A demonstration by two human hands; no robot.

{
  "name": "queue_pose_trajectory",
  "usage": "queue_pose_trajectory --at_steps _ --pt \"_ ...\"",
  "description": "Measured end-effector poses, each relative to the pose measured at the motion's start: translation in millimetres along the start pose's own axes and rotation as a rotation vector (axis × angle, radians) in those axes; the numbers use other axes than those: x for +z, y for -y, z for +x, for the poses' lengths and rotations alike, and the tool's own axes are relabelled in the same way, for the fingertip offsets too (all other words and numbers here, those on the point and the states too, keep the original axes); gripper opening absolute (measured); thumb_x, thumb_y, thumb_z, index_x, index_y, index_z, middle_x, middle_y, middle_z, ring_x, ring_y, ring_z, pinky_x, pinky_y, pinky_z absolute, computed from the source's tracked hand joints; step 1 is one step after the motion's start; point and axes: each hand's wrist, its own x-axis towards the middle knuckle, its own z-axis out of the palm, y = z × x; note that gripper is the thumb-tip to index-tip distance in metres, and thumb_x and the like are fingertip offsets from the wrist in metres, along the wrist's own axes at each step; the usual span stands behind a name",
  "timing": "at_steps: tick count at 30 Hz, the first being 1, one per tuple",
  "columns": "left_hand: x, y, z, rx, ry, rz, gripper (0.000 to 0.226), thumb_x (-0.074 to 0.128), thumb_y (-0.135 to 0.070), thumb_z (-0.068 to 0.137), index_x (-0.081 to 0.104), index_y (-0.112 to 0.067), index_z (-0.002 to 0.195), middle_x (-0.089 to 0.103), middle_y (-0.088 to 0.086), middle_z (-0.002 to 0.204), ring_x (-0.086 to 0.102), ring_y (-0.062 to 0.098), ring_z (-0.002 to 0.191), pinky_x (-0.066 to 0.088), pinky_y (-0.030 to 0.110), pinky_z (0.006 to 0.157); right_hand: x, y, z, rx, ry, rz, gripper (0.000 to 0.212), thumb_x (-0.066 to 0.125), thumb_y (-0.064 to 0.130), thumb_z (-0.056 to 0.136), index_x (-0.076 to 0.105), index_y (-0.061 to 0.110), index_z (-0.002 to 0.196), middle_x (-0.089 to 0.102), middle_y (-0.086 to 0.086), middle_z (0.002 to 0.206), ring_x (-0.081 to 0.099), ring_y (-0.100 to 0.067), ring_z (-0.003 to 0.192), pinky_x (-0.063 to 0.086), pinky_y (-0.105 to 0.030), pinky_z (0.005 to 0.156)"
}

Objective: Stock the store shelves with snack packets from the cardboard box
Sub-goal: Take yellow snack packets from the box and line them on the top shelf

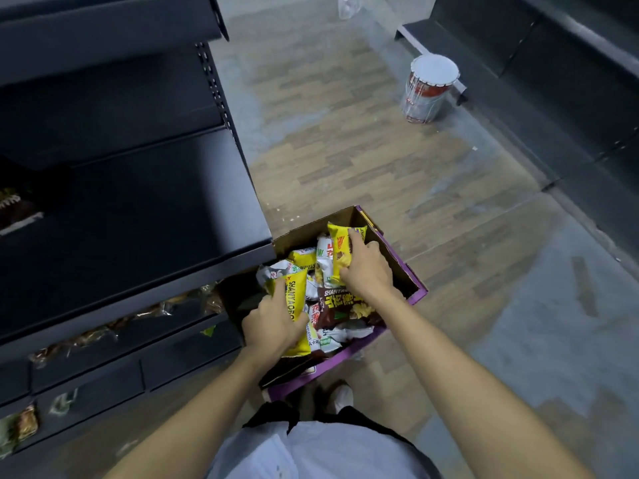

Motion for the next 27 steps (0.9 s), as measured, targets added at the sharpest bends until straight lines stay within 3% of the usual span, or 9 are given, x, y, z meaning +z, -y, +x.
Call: queue_pose_trajectory --at_steps 4,7,11,15,19,27 --pt "10.0 -1.3 -6.1 0.016 -0.023 0.068 0.074 0.05 -0.059 0.088 0.016 -0.033 0.148 0.062 0.007 0.107 0.066 0.032 0.092 0.05 0.035 0.069 19.4 -14.2 -49.0 -0.079 -0.024 -0.243 0.075 0.061 0.024 0.09 0.019 0.029 0.152 0.041 -0.014 0.129 0.049 -0.035 0.113 0.047 -0.043 0.079" --pt "20.5 -2.2 -10.1 0.045 0.054 0.125 0.069 0.05 -0.056 0.091 0.019 -0.035 0.149 0.059 0.009 0.11 0.065 0.033 0.094 0.051 0.037 0.072 44.8 -24.3 -62.7 -0.064 0.018 -0.372 0.086 0.065 0.019 0.088 0.011 0.025 0.155 0.035 -0.014 0.139 0.043 -0.032 0.121 0.05 -0.041 0.082" --pt "26.9 -9.2 -12.1 0.042 0.185 0.078 0.062 0.058 -0.053 0.087 0.036 -0.029 0.139 0.054 0.014 0.118 0.06 0.037 0.104 0.05 0.042 0.082 58.0 -32.2 -60.9 -0.048 0.078 -0.372 0.1 0.072 0.024 0.087 0.0 0.023 0.157 0.027 -0.021 0.147 0.039 -0.037 0.126 0.051 -0.04 0.086" --pt "25.8 -14.3 -7.9 0.006 0.252 0.016 0.07 0.066 -0.051 0.084 0.036 -0.028 0.143 0.052 0.015 0.127 0.055 0.037 0.114 0.047 0.042 0.092 59.2 -34.6 -58.1 -0.041 0.113 -0.356 0.106 0.074 0.028 0.086 -0.004 0.023 0.157 0.026 -0.025 0.148 0.04 -0.04 0.126 0.051 -0.04 0.086" --pt "22.5 -10.7 -3.1 -0.011 0.212 0.007 0.056 0.071 -0.043 0.08 0.047 -0.028 0.129 0.063 0.008 0.112 0.063 0.033 0.103 0.052 0.041 0.083 54.2 -36.2 -60.6 -0.082 0.071 -0.322 0.103 0.074 0.022 0.086 -0.001 0.024 0.157 0.034 -0.024 0.144 0.045 -0.038 0.123 0.051 -0.039 0.085" --pt "11.1 -12.3 -17.6 -0.042 0.02 -0.072 0.063 0.067 -0.049 0.084 0.038 -0.038 0.139 0.059 0.007 0.112 0.062 0.032 0.101 0.051 0.04 0.078 34.7 -35.7 -70.2 -0.14 0.001 -0.225 0.09 0.071 0.031 0.087 0.013 0.023 0.156 0.045 -0.018 0.133 0.053 -0.033 0.117 0.051 -0.039 0.086"
